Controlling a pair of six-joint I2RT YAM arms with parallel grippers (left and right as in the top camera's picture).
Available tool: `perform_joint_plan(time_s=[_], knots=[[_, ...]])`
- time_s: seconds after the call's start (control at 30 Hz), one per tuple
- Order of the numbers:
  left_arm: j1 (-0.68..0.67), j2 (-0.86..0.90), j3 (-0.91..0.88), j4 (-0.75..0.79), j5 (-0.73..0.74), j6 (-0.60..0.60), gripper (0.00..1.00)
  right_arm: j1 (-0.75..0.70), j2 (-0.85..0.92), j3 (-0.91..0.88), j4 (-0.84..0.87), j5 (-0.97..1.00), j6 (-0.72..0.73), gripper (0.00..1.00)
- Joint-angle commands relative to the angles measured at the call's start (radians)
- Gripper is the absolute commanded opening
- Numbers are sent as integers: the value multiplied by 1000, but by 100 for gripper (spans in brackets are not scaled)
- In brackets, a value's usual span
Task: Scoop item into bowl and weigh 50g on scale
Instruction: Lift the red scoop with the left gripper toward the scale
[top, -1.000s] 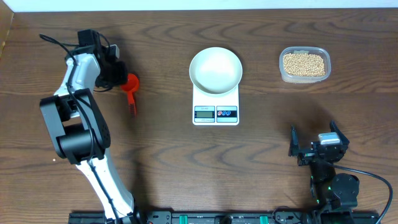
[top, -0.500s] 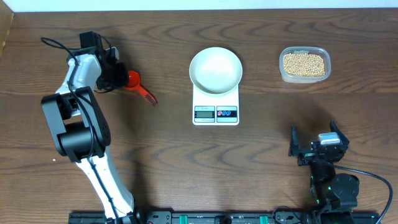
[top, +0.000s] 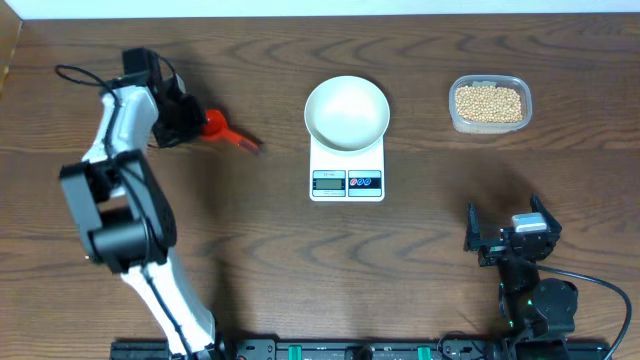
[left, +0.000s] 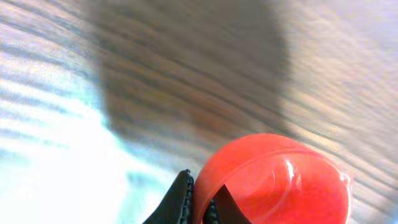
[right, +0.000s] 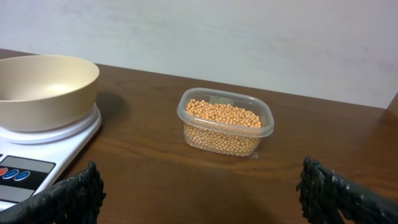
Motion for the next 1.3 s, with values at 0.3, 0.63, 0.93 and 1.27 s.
perform_joint_plan(time_s=[0.3, 0.63, 0.93, 1.27], knots=[[-202, -541, 3, -377, 167, -98, 7, 9, -6, -2, -5, 2, -7, 99], [-414, -676, 3, -502, 75, -233, 7, 9, -6, -2, -5, 2, -7, 99], [-510, -815, -141, -505, -42, -387, 7, 9, -6, -2, -5, 2, -7, 99], [-513, -1047, -494, -273, -42, -559, 7, 9, -6, -2, -4, 2, -7, 99]])
